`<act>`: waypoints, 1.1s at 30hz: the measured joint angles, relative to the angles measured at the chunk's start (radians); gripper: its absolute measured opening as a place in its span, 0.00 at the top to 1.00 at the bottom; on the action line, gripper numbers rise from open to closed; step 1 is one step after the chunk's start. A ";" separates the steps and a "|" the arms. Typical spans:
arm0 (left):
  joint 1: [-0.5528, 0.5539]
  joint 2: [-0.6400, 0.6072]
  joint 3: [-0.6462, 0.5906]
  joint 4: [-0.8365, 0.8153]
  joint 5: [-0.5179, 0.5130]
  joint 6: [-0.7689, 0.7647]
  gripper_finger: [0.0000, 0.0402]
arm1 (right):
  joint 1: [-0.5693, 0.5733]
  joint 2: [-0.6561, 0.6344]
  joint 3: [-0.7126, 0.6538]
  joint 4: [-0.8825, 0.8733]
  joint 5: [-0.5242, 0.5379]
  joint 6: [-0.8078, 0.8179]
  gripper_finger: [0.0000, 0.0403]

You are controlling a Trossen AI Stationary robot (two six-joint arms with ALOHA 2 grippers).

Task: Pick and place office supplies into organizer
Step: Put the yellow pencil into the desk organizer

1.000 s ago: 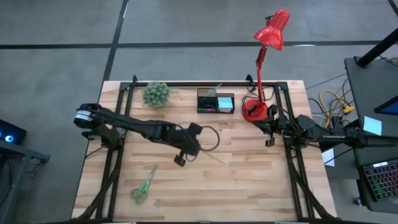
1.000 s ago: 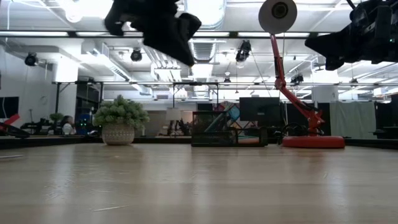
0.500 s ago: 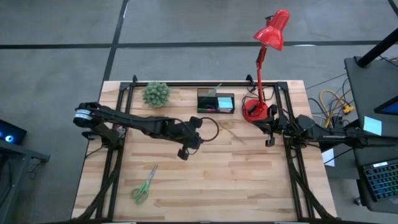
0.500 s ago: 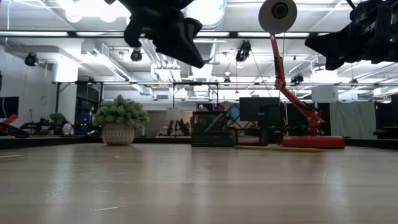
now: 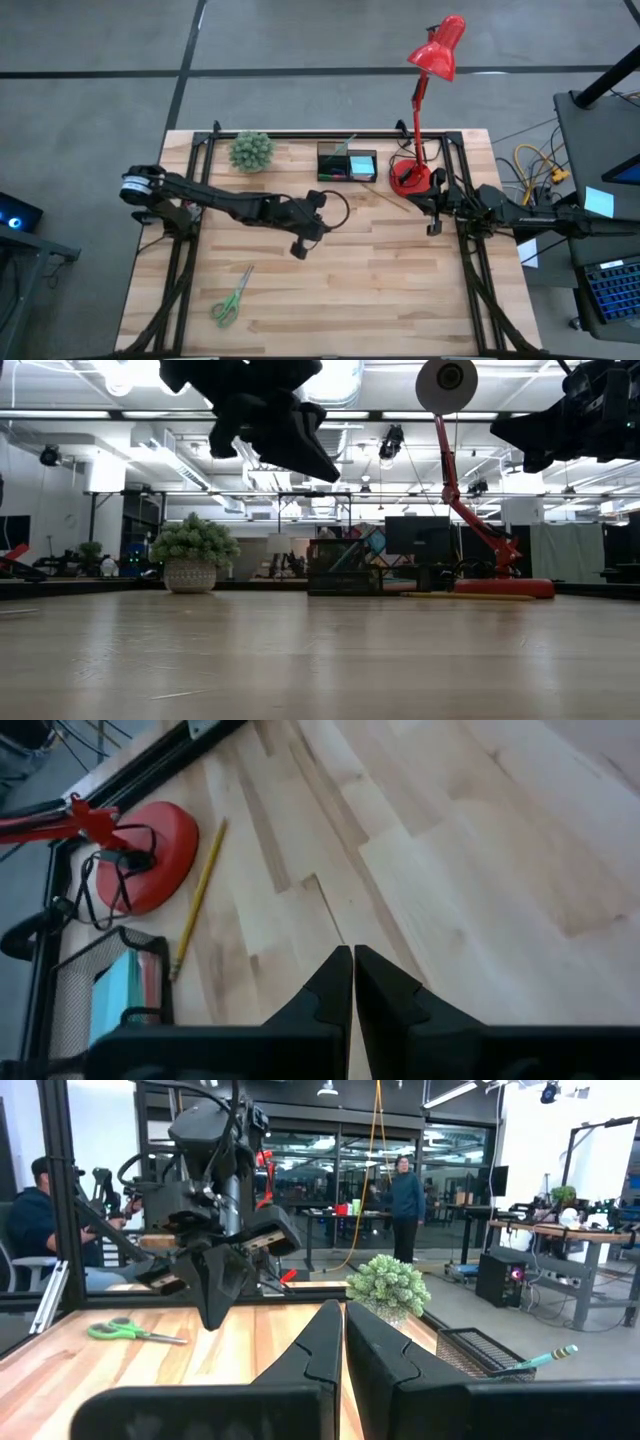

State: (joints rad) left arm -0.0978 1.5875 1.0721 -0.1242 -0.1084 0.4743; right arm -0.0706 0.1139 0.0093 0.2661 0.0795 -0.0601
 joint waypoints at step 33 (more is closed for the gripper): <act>0.047 0.065 -0.135 0.483 0.047 0.060 0.99 | 0.000 0.000 0.000 0.000 0.001 0.000 0.98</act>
State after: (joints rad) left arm -0.0505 1.6529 0.9370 0.3589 -0.0609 0.5345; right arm -0.0706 0.1143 0.0093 0.2661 0.0803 -0.0597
